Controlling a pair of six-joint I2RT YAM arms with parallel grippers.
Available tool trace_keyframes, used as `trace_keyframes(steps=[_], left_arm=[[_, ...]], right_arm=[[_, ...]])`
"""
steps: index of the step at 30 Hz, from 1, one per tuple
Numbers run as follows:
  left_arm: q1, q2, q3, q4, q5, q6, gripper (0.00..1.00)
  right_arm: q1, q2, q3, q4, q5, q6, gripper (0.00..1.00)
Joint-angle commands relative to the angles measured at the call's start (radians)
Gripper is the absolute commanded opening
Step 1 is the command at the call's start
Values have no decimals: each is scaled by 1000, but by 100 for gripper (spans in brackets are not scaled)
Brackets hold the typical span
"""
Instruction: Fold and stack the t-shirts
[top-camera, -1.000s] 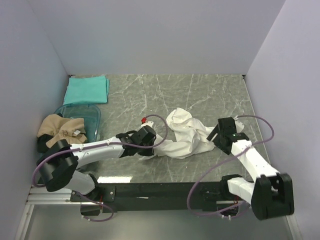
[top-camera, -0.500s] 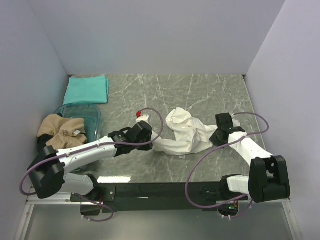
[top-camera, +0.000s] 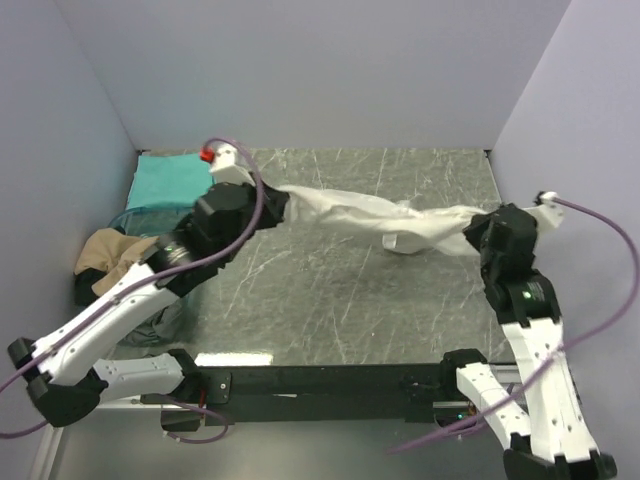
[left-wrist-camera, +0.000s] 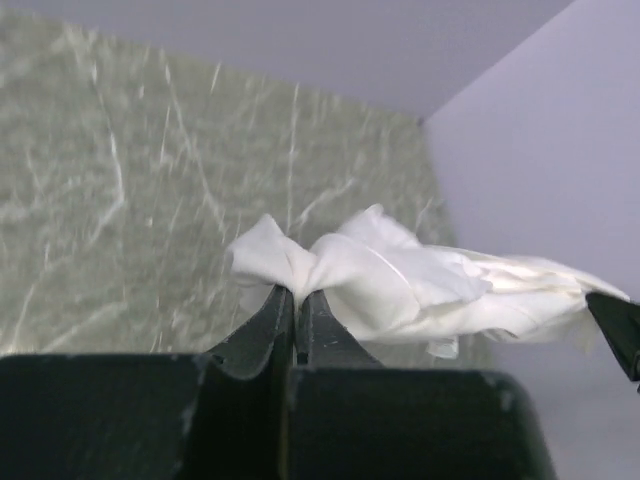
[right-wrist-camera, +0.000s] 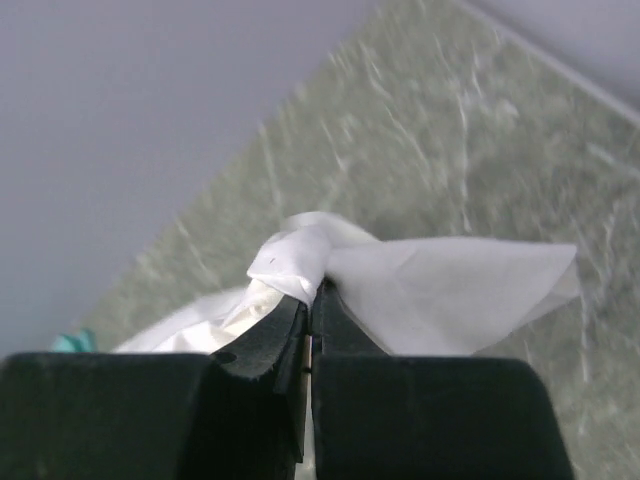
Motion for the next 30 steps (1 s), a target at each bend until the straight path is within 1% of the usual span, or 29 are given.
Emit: trace_keyframes(steps=[1, 3, 4, 5, 9, 13, 15, 16, 18, 19, 20, 22, 23, 25, 26, 27, 29, 30], left_arm=[[5, -68, 128, 8, -92, 69, 1], [5, -103, 167, 11, -133, 87, 1], [7, -116, 174, 15, -154, 91, 1], [5, -145, 177, 14, -176, 77, 1], [5, -212, 133, 55, -222, 83, 1], [5, -197, 128, 31, -297, 69, 1], [10, -147, 149, 9, -352, 63, 1], [18, -147, 154, 8, -346, 63, 1], [88, -104, 158, 30, -279, 71, 1], [129, -64, 160, 41, -145, 68, 1], [233, -39, 165, 46, -72, 54, 1], [342, 25, 201, 34, 63, 23, 1], [422, 95, 224, 31, 165, 14, 1], [479, 161, 312, 40, 270, 23, 1], [520, 221, 345, 47, 308, 43, 1], [542, 246, 414, 55, 376, 54, 1], [599, 312, 527, 5, 408, 42, 1], [611, 323, 546, -8, 428, 46, 1]], right_arm=[[-8, -61, 165, -33, 94, -31, 0], [-6, -66, 222, -55, 104, -47, 0], [-8, -63, 280, -68, 102, -63, 0], [-8, -56, 306, -82, 102, -68, 0], [-8, -53, 375, -102, 70, -106, 0], [-6, -37, 386, -86, 2, -133, 0], [-8, -14, 397, -65, -8, -139, 0], [-8, -4, 399, -54, -11, -143, 0], [-6, 35, 409, -5, -28, -154, 0], [-8, 51, 414, 13, -45, -160, 0], [-6, 95, 423, 29, -71, -166, 0], [-8, 160, 486, 44, -119, -182, 0], [-6, 231, 516, 44, -131, -194, 0], [-11, 313, 650, 30, -145, -229, 0], [-9, 388, 703, 15, -160, -240, 0], [-9, 419, 804, -11, -174, -255, 0], [-9, 463, 865, 3, -218, -264, 0], [-11, 464, 885, 13, -229, -268, 0]])
